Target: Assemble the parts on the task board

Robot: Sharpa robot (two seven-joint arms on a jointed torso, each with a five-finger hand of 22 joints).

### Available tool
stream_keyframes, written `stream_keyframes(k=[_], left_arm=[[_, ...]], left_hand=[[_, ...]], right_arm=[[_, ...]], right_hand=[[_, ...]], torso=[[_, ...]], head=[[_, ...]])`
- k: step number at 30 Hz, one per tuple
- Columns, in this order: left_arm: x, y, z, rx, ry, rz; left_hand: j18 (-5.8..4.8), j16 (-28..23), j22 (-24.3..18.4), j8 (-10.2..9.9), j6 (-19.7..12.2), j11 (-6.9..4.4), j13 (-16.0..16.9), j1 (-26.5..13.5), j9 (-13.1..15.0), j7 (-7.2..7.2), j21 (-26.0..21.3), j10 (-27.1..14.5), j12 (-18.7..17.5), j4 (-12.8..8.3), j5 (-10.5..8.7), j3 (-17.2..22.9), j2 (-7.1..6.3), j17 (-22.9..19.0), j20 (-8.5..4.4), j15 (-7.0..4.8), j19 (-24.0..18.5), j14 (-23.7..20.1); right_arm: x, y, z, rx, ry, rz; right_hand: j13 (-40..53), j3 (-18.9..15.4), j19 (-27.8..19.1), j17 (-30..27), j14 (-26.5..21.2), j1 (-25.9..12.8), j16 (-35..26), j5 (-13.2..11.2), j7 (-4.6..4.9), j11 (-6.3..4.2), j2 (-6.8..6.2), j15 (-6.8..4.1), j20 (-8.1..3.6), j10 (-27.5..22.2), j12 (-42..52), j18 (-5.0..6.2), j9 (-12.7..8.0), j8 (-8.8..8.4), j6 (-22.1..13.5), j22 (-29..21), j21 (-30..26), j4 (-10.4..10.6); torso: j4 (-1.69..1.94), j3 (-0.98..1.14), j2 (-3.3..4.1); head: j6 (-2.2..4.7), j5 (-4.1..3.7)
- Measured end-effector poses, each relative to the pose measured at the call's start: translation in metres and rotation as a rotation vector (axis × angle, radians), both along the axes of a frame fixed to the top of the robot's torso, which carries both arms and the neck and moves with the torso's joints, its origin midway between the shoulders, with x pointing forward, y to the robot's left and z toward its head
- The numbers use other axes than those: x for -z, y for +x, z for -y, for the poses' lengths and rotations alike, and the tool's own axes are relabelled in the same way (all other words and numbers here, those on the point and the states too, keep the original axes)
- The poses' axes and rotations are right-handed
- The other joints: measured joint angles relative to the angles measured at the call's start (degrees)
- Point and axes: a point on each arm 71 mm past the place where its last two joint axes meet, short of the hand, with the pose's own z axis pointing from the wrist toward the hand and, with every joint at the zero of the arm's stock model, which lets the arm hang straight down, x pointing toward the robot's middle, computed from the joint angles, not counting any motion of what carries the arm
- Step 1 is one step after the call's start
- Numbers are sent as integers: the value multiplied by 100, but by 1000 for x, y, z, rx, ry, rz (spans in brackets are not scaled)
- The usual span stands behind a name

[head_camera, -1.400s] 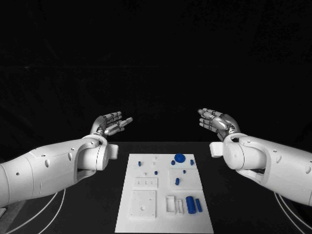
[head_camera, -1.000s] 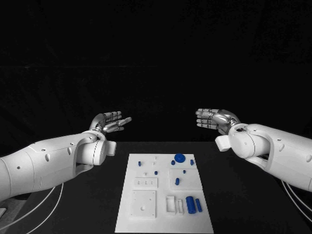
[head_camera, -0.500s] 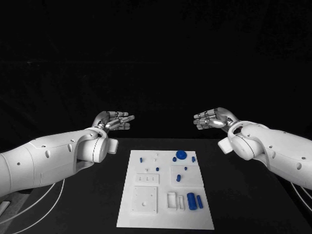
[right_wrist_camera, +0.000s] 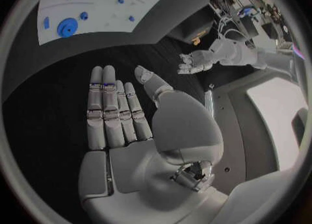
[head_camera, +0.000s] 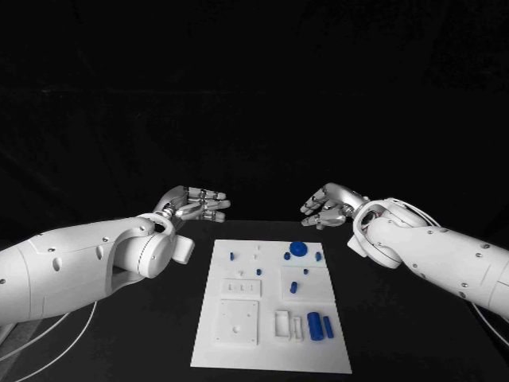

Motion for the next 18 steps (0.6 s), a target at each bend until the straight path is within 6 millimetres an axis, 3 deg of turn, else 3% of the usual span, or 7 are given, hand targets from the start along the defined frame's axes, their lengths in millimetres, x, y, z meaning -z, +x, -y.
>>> stream_keyframes(k=[3,6,11,18], left_arm=[[-3,-7,6,45,-10,-2],[-4,-13,12,80,-18,-6],[-6,-20,19,122,-27,-9],[-8,-26,23,151,-35,-11]], left_hand=[[0,3,48,0,0,0,0,-12,0,0,68,0,0,-18,0,-18,12,24,0,-9,-40,72],[1,114,107,0,0,0,0,-15,0,0,187,0,0,-43,0,-43,9,66,-32,-38,-8,127],[0,285,237,0,0,0,0,-81,-1,0,380,0,0,-103,0,-103,49,125,-61,-54,-102,112],[0,285,246,-1,0,0,-1,-81,-1,0,388,0,0,-103,0,-103,49,125,-61,-53,-101,112]], right_arm=[[0,-1,-6,-21,-89,45],[4,-2,-13,-38,-161,79],[12,-3,-18,-48,-256,120],[19,-3,-27,-49,-348,176]], right_hand=[[0,125,220,728,29,-16,1344,0,-1,1,-13,-34,-63,0,0,145,0,0,35,513,666,-5],[0,466,20,1196,27,-141,2065,0,-1,-10,-137,-36,-66,10,0,175,0,0,36,1120,1306,-1],[-1,788,-49,1388,25,-200,2500,-26,-1,-10,-196,-37,-160,10,0,166,-1,0,36,1664,1695,9],[-1,1070,-91,1346,2,-217,2704,-241,-20,-10,-302,-34,-175,10,0,124,-1,0,55,2107,1731,28]], torso=[[46,-21,87],[87,-47,176],[170,-82,304],[268,-127,503]], head=[[44,-45],[78,-88],[122,-148],[169,-227]])
